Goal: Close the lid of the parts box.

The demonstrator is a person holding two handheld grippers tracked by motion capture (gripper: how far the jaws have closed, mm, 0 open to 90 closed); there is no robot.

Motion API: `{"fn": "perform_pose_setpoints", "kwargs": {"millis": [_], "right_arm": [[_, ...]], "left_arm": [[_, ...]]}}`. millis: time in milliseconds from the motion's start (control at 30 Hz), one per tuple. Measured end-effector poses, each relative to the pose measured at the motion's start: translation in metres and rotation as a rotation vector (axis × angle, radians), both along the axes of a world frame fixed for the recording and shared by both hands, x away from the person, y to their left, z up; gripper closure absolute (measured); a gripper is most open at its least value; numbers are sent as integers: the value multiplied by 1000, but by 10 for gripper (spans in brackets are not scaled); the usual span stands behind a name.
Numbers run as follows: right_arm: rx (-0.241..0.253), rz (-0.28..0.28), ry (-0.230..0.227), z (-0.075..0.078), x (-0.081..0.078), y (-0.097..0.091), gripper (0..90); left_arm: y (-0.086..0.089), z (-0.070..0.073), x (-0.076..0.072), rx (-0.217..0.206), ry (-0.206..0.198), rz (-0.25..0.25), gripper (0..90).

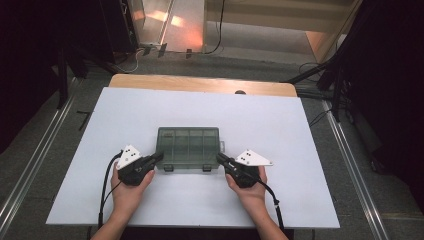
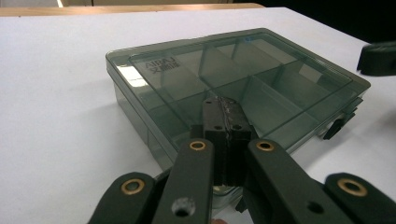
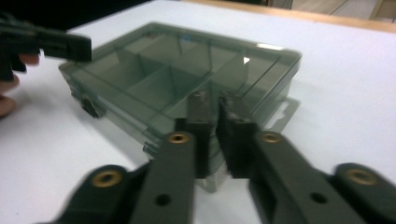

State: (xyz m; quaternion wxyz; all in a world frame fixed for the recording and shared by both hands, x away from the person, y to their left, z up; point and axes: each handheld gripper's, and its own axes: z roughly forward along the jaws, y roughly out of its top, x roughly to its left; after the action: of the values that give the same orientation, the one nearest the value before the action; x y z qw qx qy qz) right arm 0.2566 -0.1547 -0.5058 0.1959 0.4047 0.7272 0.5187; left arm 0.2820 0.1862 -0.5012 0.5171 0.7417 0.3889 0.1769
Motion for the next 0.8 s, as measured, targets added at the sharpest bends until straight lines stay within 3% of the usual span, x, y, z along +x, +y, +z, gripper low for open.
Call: {"fn": "perform_pose_setpoints", "kwargs": {"millis": [133,300,400,600,800], "right_arm": [[16,-10,-24,8,-3,-13,640],[-16,-53,-73,14,-12,-26,344],[-22,-68,-67,15,-16,-37,188],[11,-100,-58,16,-23,-61,6],[5,-97,-77,20,-34,-79,0]], "left_arm": [[-1,0,0,2,-1,3,900],[-1,1,0,10,-2,4,900],[-1,1,0,11,5,1,900],[0,2,0,9,10,1,900],[0,2,1,4,14,2,900]]}}
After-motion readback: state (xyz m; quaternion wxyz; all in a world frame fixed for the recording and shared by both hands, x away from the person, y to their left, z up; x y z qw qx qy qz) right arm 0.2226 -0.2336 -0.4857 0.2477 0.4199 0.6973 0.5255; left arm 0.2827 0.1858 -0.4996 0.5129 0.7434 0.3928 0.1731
